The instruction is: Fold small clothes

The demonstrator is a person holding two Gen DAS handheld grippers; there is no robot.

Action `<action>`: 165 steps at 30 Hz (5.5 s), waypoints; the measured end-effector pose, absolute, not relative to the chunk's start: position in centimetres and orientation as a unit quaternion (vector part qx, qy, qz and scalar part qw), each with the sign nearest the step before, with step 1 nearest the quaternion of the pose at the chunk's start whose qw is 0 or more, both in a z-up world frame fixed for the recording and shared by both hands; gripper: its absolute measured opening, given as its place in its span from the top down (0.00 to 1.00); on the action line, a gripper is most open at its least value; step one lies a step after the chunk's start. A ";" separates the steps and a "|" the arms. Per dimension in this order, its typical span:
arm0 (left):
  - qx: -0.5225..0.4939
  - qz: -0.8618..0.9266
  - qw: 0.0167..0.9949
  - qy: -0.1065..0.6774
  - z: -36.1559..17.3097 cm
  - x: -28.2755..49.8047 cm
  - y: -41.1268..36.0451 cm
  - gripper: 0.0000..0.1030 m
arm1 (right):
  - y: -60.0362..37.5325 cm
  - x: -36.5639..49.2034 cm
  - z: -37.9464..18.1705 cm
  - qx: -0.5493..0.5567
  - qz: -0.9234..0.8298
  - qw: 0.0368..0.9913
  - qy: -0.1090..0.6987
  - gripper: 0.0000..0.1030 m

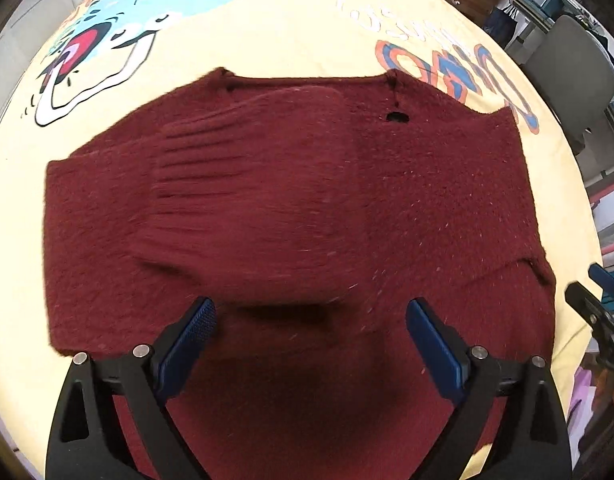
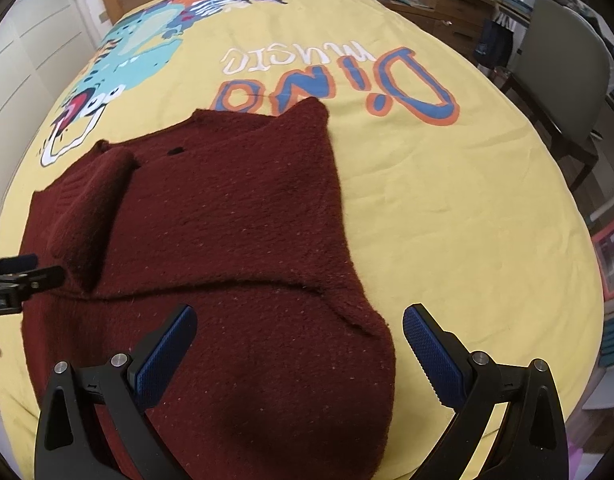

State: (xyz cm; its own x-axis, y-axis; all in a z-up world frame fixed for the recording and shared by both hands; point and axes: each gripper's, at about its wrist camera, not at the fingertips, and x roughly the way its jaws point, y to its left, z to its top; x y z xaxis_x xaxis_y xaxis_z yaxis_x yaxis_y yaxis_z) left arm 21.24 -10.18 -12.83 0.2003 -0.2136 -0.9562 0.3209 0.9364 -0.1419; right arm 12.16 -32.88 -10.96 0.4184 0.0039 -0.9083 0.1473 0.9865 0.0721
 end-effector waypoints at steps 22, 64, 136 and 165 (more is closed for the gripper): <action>0.003 -0.036 0.787 0.616 -14.5 19.5 7.1 0.09 | -28.7 12.9 -11.8 0.042 -0.014 0.830 0.555 0.00; -0.012 -0.097 0.790 0.606 -16.5 23.7 5.4 0.84 | -2.2 24.3 -13.8 -0.209 0.170 0.767 0.582 0.05; 0.058 -0.074 0.840 0.535 -10.6 20.8 -3.7 0.01 | -19.2 20.7 -13.9 -0.024 0.042 0.843 0.536 0.00; 0.054 -0.058 0.826 0.558 -15.9 21.4 -0.6 0.01 | -28.3 14.3 -13.1 0.078 -0.015 0.866 0.494 0.01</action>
State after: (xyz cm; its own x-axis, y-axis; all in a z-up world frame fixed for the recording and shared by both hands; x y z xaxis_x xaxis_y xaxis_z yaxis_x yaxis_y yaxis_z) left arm 21.40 -0.60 -15.90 0.3713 -0.0355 -0.9278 0.1563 0.9874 0.0248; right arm 14.35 -28.33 -13.13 0.5115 0.0509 -0.8578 0.1041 0.9872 0.1207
